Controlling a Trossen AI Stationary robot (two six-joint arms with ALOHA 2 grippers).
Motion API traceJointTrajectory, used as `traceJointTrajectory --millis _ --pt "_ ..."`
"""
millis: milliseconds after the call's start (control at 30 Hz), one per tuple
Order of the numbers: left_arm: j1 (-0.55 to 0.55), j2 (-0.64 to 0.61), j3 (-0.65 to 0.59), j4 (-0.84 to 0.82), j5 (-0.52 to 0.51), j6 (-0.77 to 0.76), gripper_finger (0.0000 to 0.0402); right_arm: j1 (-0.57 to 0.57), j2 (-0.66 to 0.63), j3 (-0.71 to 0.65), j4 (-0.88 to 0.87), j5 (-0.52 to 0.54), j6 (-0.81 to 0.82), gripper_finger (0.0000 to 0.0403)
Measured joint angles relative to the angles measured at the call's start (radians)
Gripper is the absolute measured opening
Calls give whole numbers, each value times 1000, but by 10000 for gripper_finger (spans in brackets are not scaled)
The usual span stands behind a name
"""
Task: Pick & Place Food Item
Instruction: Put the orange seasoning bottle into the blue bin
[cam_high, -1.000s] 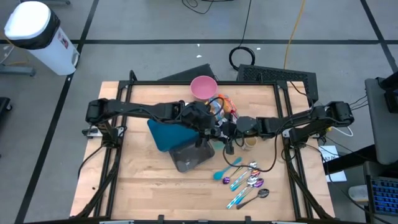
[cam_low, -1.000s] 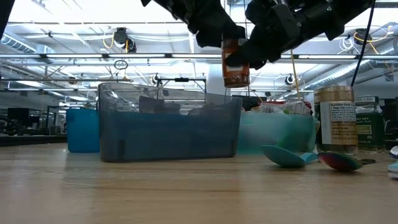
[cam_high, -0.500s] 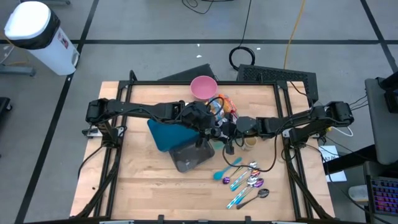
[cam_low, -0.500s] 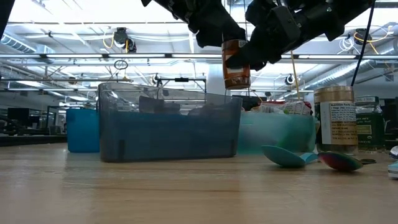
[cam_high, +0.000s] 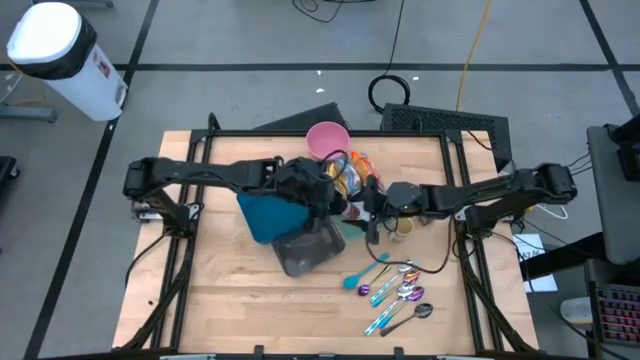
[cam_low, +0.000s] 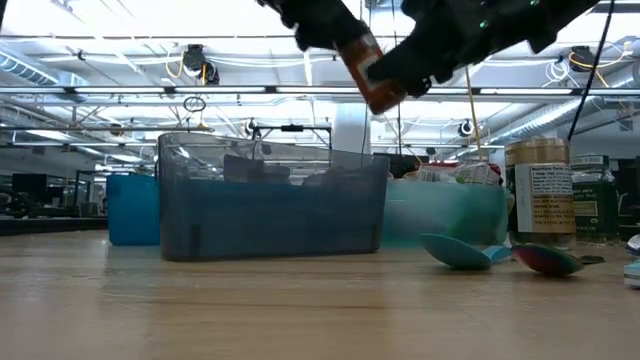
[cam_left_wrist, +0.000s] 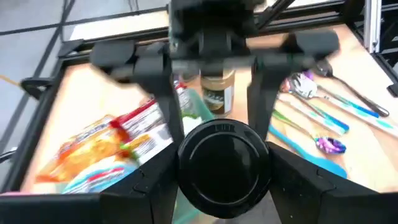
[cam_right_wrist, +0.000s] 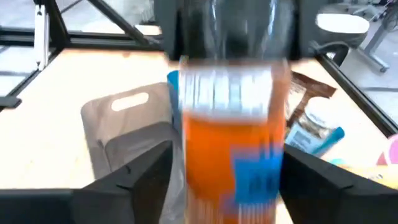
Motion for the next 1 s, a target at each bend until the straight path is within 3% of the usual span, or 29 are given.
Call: traceJointTrajectory --millis 133,233,433,633,800,1000 --pt "0 -46 0 -101 -46 -17 208 0 -91 -3 -89 -3 37 287" --pt "3 -93 -44 -122 -161 -49 208 3 -155 -5 -142 -17 73 295" --pt "28 -264 -239 -110 -243 -172 208 1 -247 -49 -164 -11 109 289" --pt "53 -453 -422 -228 -411 -392 208 1 -277 -60 -151 -8 108 284" --pt "55 -558 -535 -297 -417 -533 208 1 -273 -60 -149 -9 106 283" --pt "73 -593 -664 -260 -404 -620 208 1 -269 -60 -141 -9 108 283"
